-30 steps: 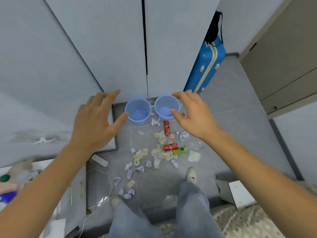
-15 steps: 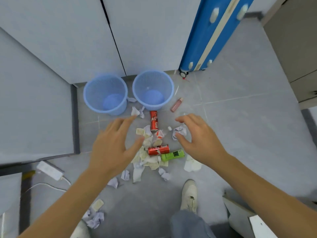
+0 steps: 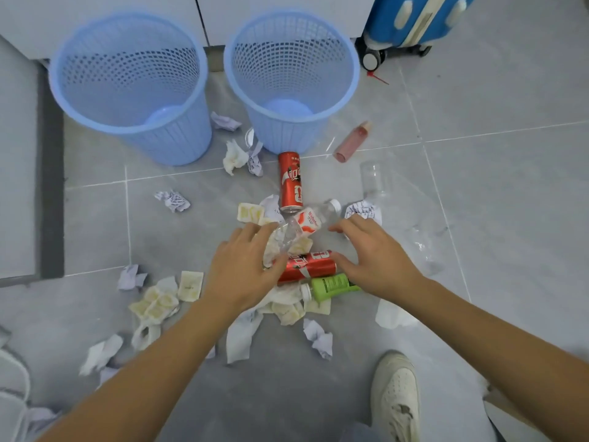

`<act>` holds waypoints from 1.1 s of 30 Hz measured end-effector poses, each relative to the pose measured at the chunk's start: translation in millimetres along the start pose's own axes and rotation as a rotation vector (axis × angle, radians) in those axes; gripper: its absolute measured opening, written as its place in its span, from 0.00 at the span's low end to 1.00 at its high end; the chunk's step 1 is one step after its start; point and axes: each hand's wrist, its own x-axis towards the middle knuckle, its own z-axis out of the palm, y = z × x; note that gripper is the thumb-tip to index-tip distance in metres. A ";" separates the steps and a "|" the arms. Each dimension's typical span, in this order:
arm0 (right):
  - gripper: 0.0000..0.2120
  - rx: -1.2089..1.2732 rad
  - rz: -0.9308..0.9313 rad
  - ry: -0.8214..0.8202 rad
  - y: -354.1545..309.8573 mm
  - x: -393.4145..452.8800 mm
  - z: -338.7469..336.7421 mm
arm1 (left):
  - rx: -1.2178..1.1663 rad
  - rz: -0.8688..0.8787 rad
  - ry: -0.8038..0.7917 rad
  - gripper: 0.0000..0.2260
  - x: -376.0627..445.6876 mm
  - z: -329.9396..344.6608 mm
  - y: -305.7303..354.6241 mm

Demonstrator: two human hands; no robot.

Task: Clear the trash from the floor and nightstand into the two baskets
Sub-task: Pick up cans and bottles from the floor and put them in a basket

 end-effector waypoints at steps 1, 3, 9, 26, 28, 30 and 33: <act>0.18 -0.025 -0.004 -0.013 8.3 1.6 8.8 | 0.018 0.023 -0.010 0.26 4.2 11.2 -2.6; 0.21 -0.078 -0.013 -0.062 24.0 1.9 24.5 | 0.054 0.076 -0.024 0.27 11.1 31.7 -4.6; 0.21 -0.206 -0.018 -0.199 56.6 -19.3 72.0 | 0.072 0.160 -0.061 0.23 14.4 85.0 2.7; 0.21 -0.434 0.096 -0.323 92.2 -50.0 109.3 | 0.288 -0.001 -0.130 0.27 12.7 144.9 3.8; 0.21 -0.379 0.132 -0.261 90.0 -56.2 98.2 | 0.256 -0.012 -0.116 0.26 10.0 137.0 1.1; 0.20 -0.298 0.165 -0.146 84.9 -59.0 84.8 | 0.204 -0.011 -0.088 0.26 7.1 122.9 -2.4; 0.22 -0.106 0.165 0.037 70.8 -54.8 66.0 | 0.036 -0.020 -0.003 0.26 -0.6 93.2 -12.7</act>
